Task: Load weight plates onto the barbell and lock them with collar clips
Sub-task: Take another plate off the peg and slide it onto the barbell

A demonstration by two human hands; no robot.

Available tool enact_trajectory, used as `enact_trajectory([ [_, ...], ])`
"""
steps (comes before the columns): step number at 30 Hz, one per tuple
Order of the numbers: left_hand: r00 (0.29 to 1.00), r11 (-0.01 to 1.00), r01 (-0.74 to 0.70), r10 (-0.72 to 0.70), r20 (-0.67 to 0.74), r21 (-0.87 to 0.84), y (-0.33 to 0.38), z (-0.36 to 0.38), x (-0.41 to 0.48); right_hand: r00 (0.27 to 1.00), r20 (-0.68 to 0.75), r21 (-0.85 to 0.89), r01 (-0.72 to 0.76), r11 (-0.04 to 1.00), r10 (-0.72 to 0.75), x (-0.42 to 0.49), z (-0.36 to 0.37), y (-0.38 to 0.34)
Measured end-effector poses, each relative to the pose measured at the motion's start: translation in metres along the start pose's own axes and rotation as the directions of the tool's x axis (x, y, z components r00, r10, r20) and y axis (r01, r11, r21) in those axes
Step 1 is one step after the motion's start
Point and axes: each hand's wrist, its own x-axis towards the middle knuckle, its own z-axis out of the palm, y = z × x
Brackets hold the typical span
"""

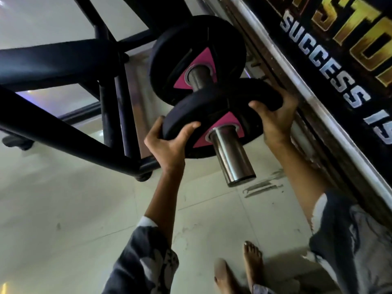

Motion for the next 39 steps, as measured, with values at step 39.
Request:
enact_trajectory([
  [39, 0.871, 0.963, -0.185, 0.252, -0.422, 0.194, 0.423, -0.535, -0.124, 0.882, 0.255, 0.094, 0.385, 0.918, -0.396, -0.386, 0.267, -0.465],
])
